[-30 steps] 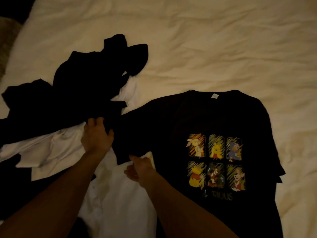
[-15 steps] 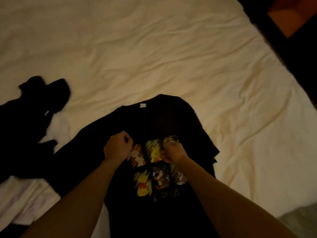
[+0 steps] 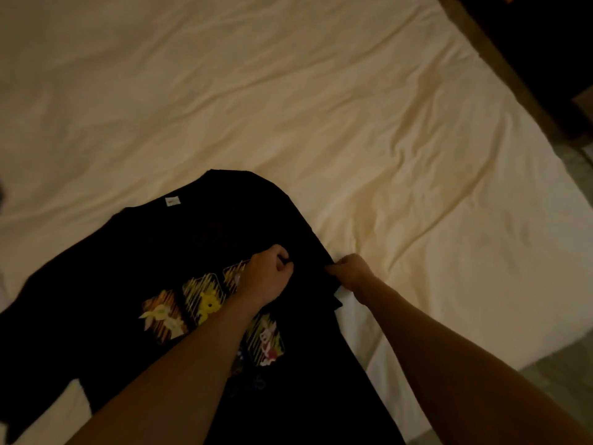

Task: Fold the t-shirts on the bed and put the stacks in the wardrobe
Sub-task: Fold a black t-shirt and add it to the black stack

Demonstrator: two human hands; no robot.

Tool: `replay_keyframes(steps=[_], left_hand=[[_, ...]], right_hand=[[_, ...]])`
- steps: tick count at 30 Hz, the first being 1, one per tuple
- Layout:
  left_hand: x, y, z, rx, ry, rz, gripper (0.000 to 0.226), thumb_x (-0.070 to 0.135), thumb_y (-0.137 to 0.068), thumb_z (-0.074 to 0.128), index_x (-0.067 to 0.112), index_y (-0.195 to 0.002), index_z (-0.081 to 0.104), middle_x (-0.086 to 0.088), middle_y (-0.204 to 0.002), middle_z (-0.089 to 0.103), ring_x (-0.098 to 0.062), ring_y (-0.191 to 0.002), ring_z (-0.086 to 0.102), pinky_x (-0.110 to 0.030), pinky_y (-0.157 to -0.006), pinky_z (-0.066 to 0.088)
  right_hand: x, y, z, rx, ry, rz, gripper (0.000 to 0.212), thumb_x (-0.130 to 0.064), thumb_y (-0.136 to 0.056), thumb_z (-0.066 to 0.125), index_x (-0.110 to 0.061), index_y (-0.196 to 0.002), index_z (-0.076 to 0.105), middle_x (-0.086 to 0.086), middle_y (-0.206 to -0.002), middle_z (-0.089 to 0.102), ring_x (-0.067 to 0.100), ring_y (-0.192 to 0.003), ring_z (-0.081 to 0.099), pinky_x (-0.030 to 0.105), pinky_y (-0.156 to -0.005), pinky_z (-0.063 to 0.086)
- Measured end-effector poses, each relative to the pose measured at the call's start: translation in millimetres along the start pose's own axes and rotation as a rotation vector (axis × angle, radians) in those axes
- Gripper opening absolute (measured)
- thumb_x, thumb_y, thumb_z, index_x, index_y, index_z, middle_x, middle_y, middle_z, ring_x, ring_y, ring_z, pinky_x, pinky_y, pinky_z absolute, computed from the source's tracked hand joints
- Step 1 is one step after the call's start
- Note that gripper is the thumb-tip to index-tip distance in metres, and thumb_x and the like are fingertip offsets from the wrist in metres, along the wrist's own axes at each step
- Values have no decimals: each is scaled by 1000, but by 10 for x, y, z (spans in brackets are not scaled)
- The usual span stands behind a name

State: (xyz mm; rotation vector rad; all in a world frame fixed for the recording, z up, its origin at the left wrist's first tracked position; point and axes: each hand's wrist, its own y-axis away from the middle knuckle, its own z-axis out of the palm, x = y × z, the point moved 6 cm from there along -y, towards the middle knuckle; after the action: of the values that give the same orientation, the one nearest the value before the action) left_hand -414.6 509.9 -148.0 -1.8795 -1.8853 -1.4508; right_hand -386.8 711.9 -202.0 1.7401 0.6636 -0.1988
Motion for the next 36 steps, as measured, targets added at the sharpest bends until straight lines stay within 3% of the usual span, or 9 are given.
replay_keyframes(steps=[6, 12, 14, 17, 20, 23, 26, 31, 36], left_hand=[[7, -173, -30, 7, -2, -19, 6, 30, -98, 58, 30, -92, 59, 4, -82, 62, -19, -72, 60, -39, -65, 50], [105, -413, -42, 9, 48, 36, 9, 25, -100, 57, 30, -92, 58, 10, -71, 52, -15, -61, 49, -33, -60, 41], [103, -461, -7, -9, 54, 41, 6, 23, -101, 54, 27, -97, 56, 9, -71, 49, -14, -58, 43, -34, -63, 38], [106, -471, 3, 1, 73, -11, 4, 23, -100, 56, 23, -104, 54, 5, -78, 53, -16, -65, 50, -34, -68, 45], [72, -409, -14, 23, 121, -67, 12, 26, -98, 59, 22, -109, 58, 0, -90, 61, -20, -79, 60, -37, -74, 54], [17, -322, -11, 5, 128, -84, 22, 28, -99, 57, 19, -119, 59, -3, -97, 63, -24, -83, 63, -41, -77, 55], [-69, -227, 4, 39, 140, -105, 22, 27, -99, 57, 19, -119, 61, -1, -95, 63, -22, -83, 64, -41, -79, 56], [-197, -100, -2, 90, 136, -124, 19, 30, -97, 59, 22, -114, 62, 3, -95, 64, -18, -82, 65, -42, -75, 58], [-256, 22, 40, 115, 165, -141, 18, 30, -97, 59, 22, -113, 63, 4, -94, 64, -15, -84, 64, -36, -75, 56]], right_hand=[[-477, 63, -612, 160, -220, -222, 17, -14, -94, 60, -14, -80, 53, 11, -75, 58, 20, -65, 56, 35, -64, 46], [-1390, 30, -1673, 480, -95, -502, 7, -19, -92, 62, -14, -95, 58, 10, -91, 65, 25, -81, 64, 32, -66, 52], [-1543, -67, -1749, 560, -7, -522, 15, -23, -93, 62, -14, -105, 58, 6, -97, 63, 25, -89, 64, 36, -75, 54], [-1408, -233, -1625, 648, 137, -383, 56, -38, -91, 65, -9, -135, 45, 15, -130, 52, 33, -116, 55, 47, -98, 48], [-918, -304, -1362, 585, 61, -197, 73, -45, -88, 68, -1, -138, 37, 19, -137, 46, 38, -123, 50, 47, -101, 45], [-482, -344, -955, 333, -219, -86, 69, -47, -83, 73, 1, -125, 46, 12, -114, 58, 29, -99, 60, 44, -87, 54], [-401, -375, -731, 238, -448, -65, 53, -33, -85, 75, 8, -115, 58, 10, -87, 63, 23, -73, 59, 39, -69, 54], [-657, -420, -727, 249, -539, -137, 33, -10, -89, 68, -3, -121, 59, 10, -109, 68, 27, -98, 65, 40, -90, 55], [-584, -259, -796, 273, -747, -127, 22, -9, -92, 65, -4, -113, 60, 10, -101, 67, 24, -92, 66, 36, -76, 58]])
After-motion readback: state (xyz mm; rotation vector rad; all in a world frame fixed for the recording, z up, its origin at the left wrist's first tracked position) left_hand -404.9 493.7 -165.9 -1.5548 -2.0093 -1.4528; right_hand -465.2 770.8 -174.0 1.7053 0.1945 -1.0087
